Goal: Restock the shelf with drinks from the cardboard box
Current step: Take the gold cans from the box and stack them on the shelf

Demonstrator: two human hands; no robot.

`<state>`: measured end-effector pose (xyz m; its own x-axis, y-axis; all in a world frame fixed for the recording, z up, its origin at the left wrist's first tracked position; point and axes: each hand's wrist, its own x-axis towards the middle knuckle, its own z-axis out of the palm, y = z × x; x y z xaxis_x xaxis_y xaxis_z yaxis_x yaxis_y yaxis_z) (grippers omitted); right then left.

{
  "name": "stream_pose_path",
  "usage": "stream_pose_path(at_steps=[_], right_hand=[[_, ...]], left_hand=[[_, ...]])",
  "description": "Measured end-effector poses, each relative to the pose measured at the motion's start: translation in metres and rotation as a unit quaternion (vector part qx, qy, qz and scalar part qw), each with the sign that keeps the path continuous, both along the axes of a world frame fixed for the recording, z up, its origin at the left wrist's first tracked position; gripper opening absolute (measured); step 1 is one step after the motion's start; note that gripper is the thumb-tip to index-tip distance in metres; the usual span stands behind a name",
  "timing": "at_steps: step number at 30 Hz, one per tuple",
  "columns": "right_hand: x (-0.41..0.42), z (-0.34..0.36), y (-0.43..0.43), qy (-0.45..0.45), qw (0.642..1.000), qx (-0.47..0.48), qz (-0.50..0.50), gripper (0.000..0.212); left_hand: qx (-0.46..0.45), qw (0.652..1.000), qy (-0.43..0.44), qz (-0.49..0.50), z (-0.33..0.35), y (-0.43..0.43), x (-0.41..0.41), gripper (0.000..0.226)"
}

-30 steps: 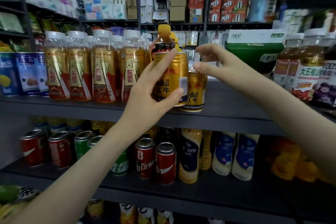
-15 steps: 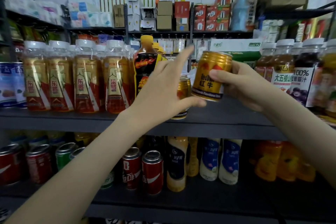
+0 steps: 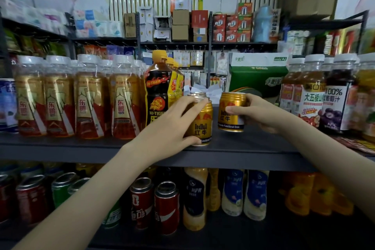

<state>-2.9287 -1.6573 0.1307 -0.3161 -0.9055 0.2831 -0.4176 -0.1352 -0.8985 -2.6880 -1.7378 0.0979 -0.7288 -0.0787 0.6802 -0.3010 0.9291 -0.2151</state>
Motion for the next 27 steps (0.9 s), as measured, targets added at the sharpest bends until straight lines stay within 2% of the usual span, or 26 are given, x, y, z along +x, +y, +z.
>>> stream_pose_path(at_steps=[3, 5, 8, 11, 13, 15, 16, 19, 24, 27], right_hand=[[-0.010, 0.002, -0.021, 0.025, 0.999, 0.033, -0.002, 0.061], [-0.018, 0.002, -0.034, 0.057, 0.997, 0.054, -0.008, 0.059], [-0.031, -0.001, -0.051, 0.096, 0.994, 0.059, -0.010, 0.059], [-0.044, -0.001, -0.065, 0.186, 0.980, 0.057, -0.044, 0.083], [-0.052, 0.001, -0.075, 0.320, 0.944, 0.033, -0.074, 0.092], [-0.053, 0.005, -0.084, 0.448, 0.890, 0.017, -0.085, 0.083], [-0.053, 0.007, -0.088, 0.480, 0.874, 0.017, -0.075, 0.076], [-0.053, 0.010, -0.100, 0.503, 0.861, 0.037, -0.062, 0.071], [-0.064, 0.012, -0.112, 0.536, 0.839, 0.059, -0.071, 0.080], [-0.067, 0.012, -0.112, 0.492, 0.866, 0.041, -0.076, 0.081]], left_hand=[[0.056, 0.998, 0.010, -0.026, 0.003, -0.003, 0.000, 0.081], [0.048, 0.998, 0.038, -0.031, 0.005, -0.006, -0.002, 0.072], [-0.051, 0.995, 0.083, -0.016, 0.006, -0.013, -0.006, 0.062], [-0.127, 0.988, 0.085, -0.006, 0.009, -0.019, -0.013, 0.056], [-0.158, 0.984, 0.077, -0.005, 0.008, -0.022, -0.019, 0.054], [-0.163, 0.984, 0.069, -0.006, 0.006, -0.023, -0.022, 0.055], [-0.165, 0.984, 0.069, -0.005, 0.005, -0.023, -0.023, 0.055], [-0.180, 0.981, 0.076, -0.006, 0.005, -0.024, -0.022, 0.055], [-0.220, 0.971, 0.089, 0.029, 0.004, -0.032, -0.012, 0.057], [-0.218, 0.972, 0.075, 0.035, 0.003, -0.039, -0.007, 0.063]])
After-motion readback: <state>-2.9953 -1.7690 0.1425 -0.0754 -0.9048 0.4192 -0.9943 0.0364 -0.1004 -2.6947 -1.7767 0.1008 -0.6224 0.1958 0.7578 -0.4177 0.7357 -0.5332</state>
